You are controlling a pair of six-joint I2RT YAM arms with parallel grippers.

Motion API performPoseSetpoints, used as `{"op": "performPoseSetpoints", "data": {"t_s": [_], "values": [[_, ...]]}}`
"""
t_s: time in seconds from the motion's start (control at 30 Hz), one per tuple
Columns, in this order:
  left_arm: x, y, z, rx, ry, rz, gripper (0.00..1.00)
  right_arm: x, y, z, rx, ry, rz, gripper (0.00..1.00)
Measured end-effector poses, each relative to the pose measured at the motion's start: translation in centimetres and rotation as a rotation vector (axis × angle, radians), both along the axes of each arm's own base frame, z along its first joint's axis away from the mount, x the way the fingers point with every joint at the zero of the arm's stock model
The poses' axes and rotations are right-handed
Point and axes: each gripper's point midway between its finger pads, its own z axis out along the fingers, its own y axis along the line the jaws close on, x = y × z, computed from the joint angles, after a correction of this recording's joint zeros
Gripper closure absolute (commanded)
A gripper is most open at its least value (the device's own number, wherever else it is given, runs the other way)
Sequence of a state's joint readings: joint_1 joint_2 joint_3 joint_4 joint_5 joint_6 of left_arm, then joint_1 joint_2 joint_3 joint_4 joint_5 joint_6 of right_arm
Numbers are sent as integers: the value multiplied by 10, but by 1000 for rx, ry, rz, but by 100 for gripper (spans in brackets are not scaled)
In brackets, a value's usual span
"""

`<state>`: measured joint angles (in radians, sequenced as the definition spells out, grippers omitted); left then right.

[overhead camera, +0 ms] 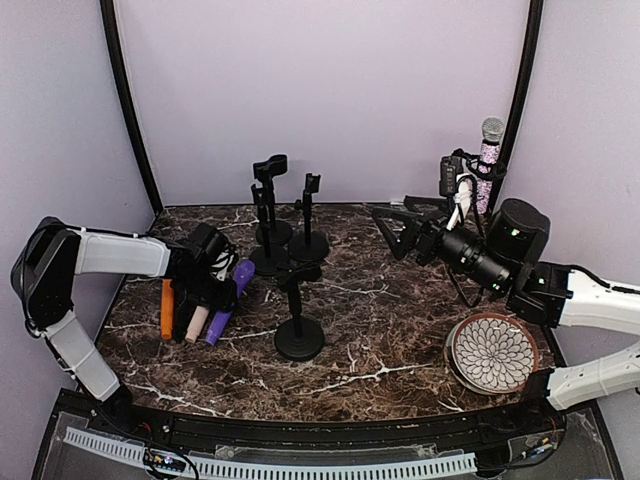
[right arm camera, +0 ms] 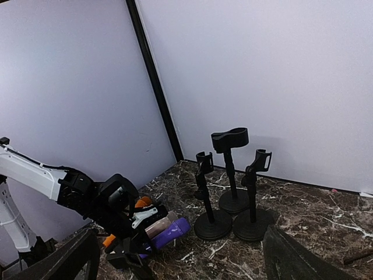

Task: Remove the microphone from the stand
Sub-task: Place the microphone at the center of the board.

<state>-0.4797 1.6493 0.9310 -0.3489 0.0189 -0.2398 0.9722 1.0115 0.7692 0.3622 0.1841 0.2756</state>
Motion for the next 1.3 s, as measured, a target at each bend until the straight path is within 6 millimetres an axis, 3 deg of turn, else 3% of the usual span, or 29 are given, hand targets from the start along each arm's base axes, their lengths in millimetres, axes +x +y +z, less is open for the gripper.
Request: {"op": "performPoseSetpoints", "data": {"t_s": [0.33,0.8,1.17,1.3], "values": [[7,15,-4,82,-27,36,80,0,0,-1,7,9,1,1],[8,17,-4,101,-27,42,51,0,0,-1,11,14,1,2],[8,15,-3,92,-27,37,49,0,0,-4,9,20,1,2],[9,11,13,52,-59,29,47,-1,-2,-5,9,20,1,2]]}}
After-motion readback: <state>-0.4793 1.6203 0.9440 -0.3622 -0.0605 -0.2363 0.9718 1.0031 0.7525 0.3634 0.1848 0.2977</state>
